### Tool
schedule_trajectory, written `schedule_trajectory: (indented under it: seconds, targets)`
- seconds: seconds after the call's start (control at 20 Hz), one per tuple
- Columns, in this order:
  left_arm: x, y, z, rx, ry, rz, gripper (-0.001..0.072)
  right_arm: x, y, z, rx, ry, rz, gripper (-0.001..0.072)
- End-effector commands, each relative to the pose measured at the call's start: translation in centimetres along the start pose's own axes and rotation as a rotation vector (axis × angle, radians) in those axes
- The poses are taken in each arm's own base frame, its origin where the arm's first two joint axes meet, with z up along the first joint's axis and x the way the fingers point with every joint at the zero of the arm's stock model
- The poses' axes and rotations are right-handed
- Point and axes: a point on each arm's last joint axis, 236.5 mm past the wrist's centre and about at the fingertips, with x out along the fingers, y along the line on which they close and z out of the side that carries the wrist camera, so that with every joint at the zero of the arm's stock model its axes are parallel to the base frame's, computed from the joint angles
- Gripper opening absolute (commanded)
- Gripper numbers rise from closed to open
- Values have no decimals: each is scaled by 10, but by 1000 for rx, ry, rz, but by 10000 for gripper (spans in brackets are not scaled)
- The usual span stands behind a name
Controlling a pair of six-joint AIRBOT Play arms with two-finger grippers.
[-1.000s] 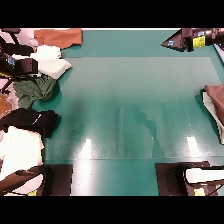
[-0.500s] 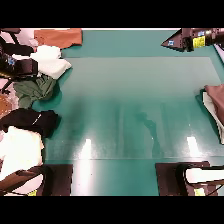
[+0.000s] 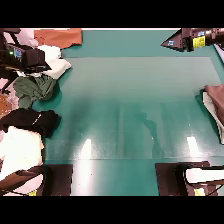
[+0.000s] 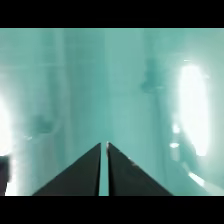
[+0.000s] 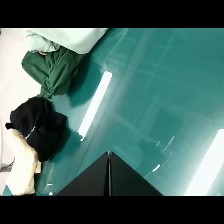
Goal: Fold the shirts.
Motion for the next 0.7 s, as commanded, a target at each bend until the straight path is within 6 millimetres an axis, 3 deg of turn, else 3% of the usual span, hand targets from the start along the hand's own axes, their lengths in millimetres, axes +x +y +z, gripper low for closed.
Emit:
schedule_trajectory:
  seconds: [0.0,0.3,0.35,0.4,0.45,0.5,0.6,0.65]
  targets:
    - [10,-24,-1,5,28,-114,85,0,0,0,0,0,0,23]
    - [31,-31,4,7,33,-136,87,0,0,0,0,0,0,23]
    - [34,-34,3,18,39,-142,274,0,0,0,0,-1,1,23]
    - [37,-35,1,23,51,-140,527,0,0,2,0,-8,-1,23]
    - [41,-35,-2,42,67,-139,574,1,1,4,-1,-14,0,23]
    - [43,-31,-5,55,82,-126,574,1,0,8,-2,-33,-3,23]
    - [43,2,-6,91,88,15,572,4,2,22,-7,-91,-8,23]
    - [38,29,-7,113,94,129,542,7,4,25,-11,-105,-7,23]
